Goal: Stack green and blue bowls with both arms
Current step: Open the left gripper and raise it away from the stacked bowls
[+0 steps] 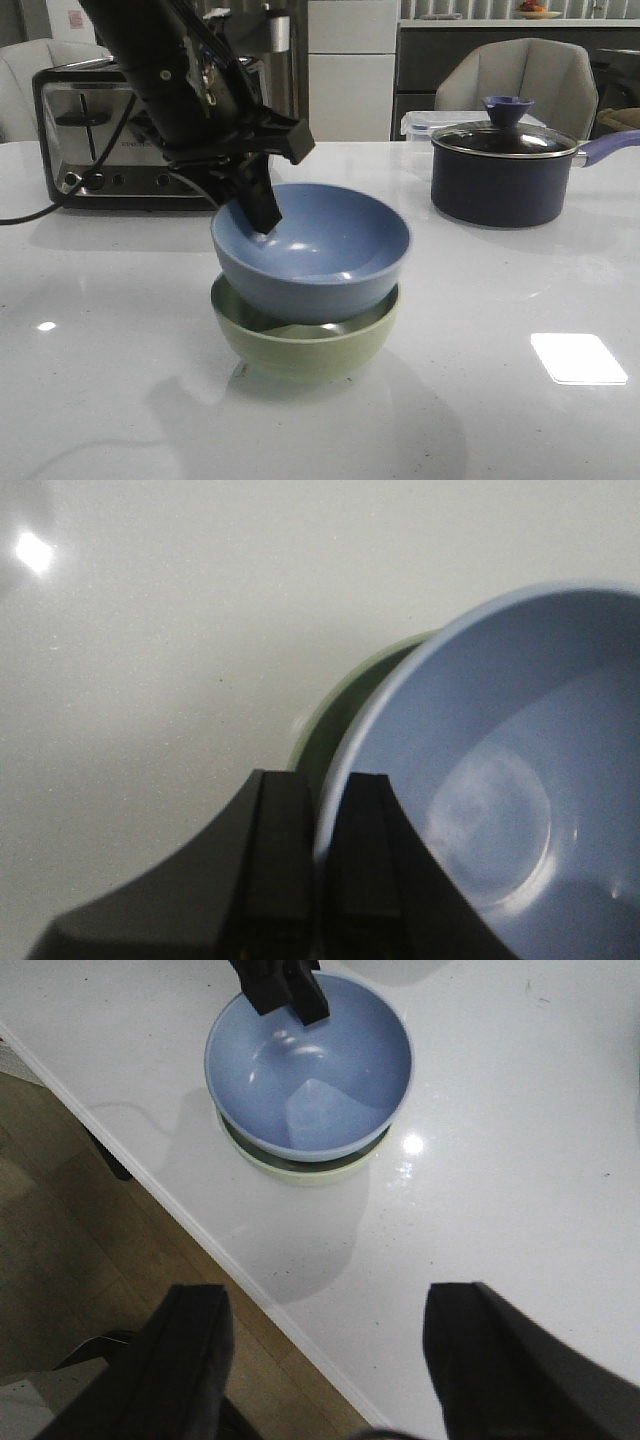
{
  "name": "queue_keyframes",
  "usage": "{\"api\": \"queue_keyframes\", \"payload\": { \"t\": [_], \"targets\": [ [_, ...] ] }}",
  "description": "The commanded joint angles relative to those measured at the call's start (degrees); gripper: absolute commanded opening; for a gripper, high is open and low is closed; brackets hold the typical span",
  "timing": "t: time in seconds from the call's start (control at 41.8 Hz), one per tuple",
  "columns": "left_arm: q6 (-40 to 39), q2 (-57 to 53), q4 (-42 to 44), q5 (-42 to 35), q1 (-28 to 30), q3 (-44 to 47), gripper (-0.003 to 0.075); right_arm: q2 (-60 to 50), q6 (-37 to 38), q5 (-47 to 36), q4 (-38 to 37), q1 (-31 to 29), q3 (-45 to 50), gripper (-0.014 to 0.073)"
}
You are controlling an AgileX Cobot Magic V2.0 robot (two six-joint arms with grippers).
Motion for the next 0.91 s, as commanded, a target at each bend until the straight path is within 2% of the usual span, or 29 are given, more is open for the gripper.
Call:
{"api": "queue_keyframes", "payload": {
  "t": [0.0,0.072,0.191,0.287,0.358,0.574,0.884],
  "targets": [
    [0.1,-1.8,-1.5,-2.6,-0.4,-1.5,0.0094,-0.3,-0.6,-3.7,0.0,0.0,-1.7,0.0521],
    [0.1,-1.4,-1.7,-2.6,-0.4,-1.5,0.0111,-0.3,-0.6,-3.7,0.0,0.0,-1.7,0.0521],
    [0.1,-1.3,-1.7,-2.6,-0.4,-1.5,0.0226,-0.3,-0.6,-3.7,0.0,0.0,-1.7,0.0521],
    [0.1,-1.3,-1.7,-2.4,-0.4,-1.5,0.0348,-0.3,-0.6,-3.7,0.0,0.0,-1.7,0.0521],
    [0.1,-1.6,-1.7,-1.8,-0.4,-1.6,0.0399,-0.3,-0.6,-3.7,0.0,0.0,-1.7,0.0521],
    [0.1,-6.5,0.5,2.1,-0.3,-2.7,0.0405,-0.3,-0.6,-3.7,0.0,0.0,-1.7,0.0521],
    [0.1,-24.6,1.1,6.3,-0.3,0.4,0.0404,-0.3,-0.6,-3.7,0.0,0.0,-1.7,0.0521]
  ]
}}
